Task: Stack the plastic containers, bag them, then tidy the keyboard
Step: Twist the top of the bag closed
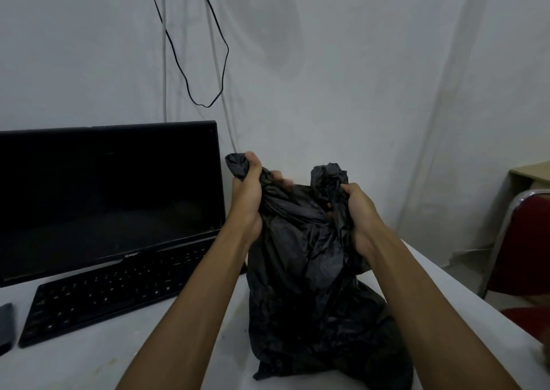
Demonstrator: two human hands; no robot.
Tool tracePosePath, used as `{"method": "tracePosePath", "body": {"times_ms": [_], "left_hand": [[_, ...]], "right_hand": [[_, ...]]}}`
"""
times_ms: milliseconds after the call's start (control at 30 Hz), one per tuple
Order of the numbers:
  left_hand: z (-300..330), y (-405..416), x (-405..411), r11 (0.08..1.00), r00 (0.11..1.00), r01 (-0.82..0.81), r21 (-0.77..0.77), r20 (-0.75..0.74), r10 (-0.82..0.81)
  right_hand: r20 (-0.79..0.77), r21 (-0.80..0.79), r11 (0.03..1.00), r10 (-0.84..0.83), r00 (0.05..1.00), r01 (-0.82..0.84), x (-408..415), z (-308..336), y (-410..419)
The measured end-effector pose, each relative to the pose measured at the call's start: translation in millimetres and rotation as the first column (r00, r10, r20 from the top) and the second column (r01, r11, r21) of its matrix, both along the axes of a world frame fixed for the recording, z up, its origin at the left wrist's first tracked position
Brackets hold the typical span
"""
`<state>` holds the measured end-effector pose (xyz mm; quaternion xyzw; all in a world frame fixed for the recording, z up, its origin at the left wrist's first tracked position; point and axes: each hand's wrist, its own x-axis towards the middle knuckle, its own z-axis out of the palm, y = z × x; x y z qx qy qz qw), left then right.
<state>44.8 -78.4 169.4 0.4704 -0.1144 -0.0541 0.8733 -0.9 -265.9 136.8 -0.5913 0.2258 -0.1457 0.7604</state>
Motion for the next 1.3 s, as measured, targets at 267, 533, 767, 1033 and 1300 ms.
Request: {"method": "tracePosePath", "body": {"times_ms": [267, 533, 767, 1033, 1300], "left_hand": [[-23.4, -30.2, 6.4, 0.836, 0.953, -0.006, 0.549, 0.257, -0.162], [-8.0, -45.6, -0.3, 0.761, 0.919, -0.048, 0.647, 0.327, -0.220], [-4.3, -49.8, 9.6, 0.766, 0.890, 0.021, 0.643, 0.338, -0.307], [-0.9, -52.1, -3.8, 0.650, 0.919, 0.142, 0.746, 0.144, -0.367], [-30.5, -46.5, -33.7, 0.782, 0.835, -0.151, 0.604, 0.501, -0.226]], "right_hand": [[0.152, -0.244, 0.967, -0.033, 0.988, 0.070, -11.9, 4.9, 2.5], [0.220, -0.530, 0.845, 0.064, 0.973, 0.064, -22.5, 18.7, 2.6], [0.284, -0.336, 0.904, 0.366, 0.886, -0.266, -39.5, 21.8, 3.5], [0.232, -0.553, 0.833, 0.194, 0.953, -0.035, -26.9, 28.9, 1.8], [0.235, -0.681, 0.709, -0.025, 0.972, 0.183, -9.9, 38.5, -13.4]]}}
